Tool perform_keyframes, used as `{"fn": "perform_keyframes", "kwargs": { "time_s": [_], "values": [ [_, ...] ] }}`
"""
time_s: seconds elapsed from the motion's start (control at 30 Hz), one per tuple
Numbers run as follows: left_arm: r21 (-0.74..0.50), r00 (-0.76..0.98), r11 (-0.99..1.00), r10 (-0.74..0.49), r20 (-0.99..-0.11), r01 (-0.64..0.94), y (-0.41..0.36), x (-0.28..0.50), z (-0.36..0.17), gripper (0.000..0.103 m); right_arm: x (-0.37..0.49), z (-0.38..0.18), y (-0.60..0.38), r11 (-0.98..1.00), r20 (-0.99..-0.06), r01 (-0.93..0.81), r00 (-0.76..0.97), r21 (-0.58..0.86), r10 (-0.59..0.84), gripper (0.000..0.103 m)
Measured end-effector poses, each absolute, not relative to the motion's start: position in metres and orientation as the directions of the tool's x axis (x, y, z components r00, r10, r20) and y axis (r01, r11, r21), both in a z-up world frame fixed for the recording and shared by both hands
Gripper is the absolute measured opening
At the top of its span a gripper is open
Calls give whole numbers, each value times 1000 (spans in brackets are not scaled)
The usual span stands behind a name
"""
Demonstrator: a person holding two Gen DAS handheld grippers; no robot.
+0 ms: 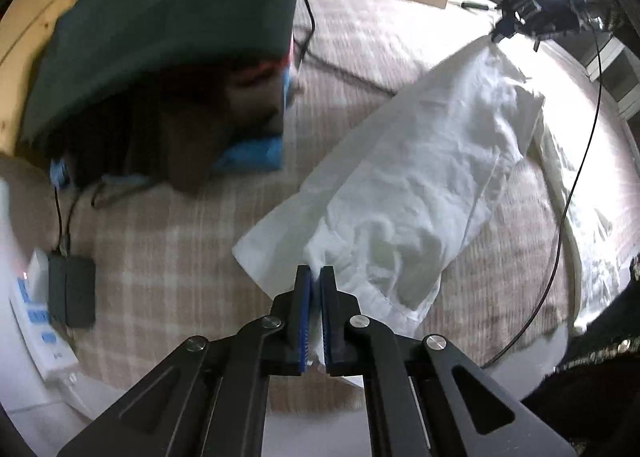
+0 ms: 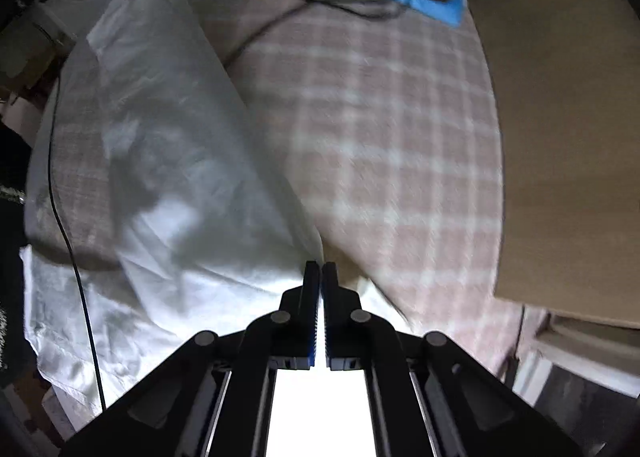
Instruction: Fold clothes
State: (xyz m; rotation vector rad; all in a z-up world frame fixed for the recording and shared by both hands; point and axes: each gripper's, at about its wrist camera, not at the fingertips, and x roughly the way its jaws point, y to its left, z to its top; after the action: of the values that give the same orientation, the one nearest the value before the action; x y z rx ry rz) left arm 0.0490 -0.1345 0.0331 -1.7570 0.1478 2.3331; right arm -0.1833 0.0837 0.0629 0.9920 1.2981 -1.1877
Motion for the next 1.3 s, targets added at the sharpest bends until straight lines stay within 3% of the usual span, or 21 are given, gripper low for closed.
{"fn": "perform_keyframes", "kwargs": {
  "time_s": [0.17, 0.27, 0.33, 0.4, 0.5, 0.53, 0.57, 0.6, 0.97, 1.13, 1.3],
  "values": [
    [32, -230, -973, 22, -973, -227, -143, 19, 10, 18, -179, 33, 89, 167, -989, 975, -143, -146, -30, 2],
    [-32, -225, -979, 78, -971, -200, -155, 21, 10, 26, -179, 28, 91, 159, -991, 978, -132, -135, -33, 2],
    [-56, -215, -976, 103, -971, -212, -155, 21, 9, 39, -185, 32, 91, 122, -992, 985, -116, -121, -47, 2],
    [-5, -212, -971, 57, -975, -238, -150, 18, 1, 52, -189, 35, 90, 92, -993, 990, -101, -107, -63, 2],
    [14, -207, -968, 40, -978, -250, -149, 11, -8, 53, -187, 32, 82, 102, -992, 988, -110, -115, -53, 2],
    [-9, -215, -970, 63, -975, -241, -151, 10, -7, 50, -179, 30, 77, 112, -992, 986, -119, -123, -46, 2],
    [-29, -223, -972, 83, -971, -234, -152, 10, -6, 33, -176, 27, 75, 114, -991, 985, -123, -127, -42, 2],
    [-35, -232, -974, 89, -969, -224, -153, 10, -5, 2, -175, 25, 75, 109, -991, 986, -124, -128, -41, 2],
    [11, -329, -965, 79, -941, -262, -135, 13, 26, 1, -183, 11, 63, 48, -993, 993, -110, -112, -46, 2],
    [49, -330, -965, 41, -943, -258, -136, -14, 5, 1, -186, 15, 77, 16, -993, 994, -106, -107, -55, 2],
    [2, -316, -972, 74, -946, -233, -139, -7, 3, 1, -207, 9, 85, -15, -995, 996, -90, -90, -42, 2]
  ]
}}
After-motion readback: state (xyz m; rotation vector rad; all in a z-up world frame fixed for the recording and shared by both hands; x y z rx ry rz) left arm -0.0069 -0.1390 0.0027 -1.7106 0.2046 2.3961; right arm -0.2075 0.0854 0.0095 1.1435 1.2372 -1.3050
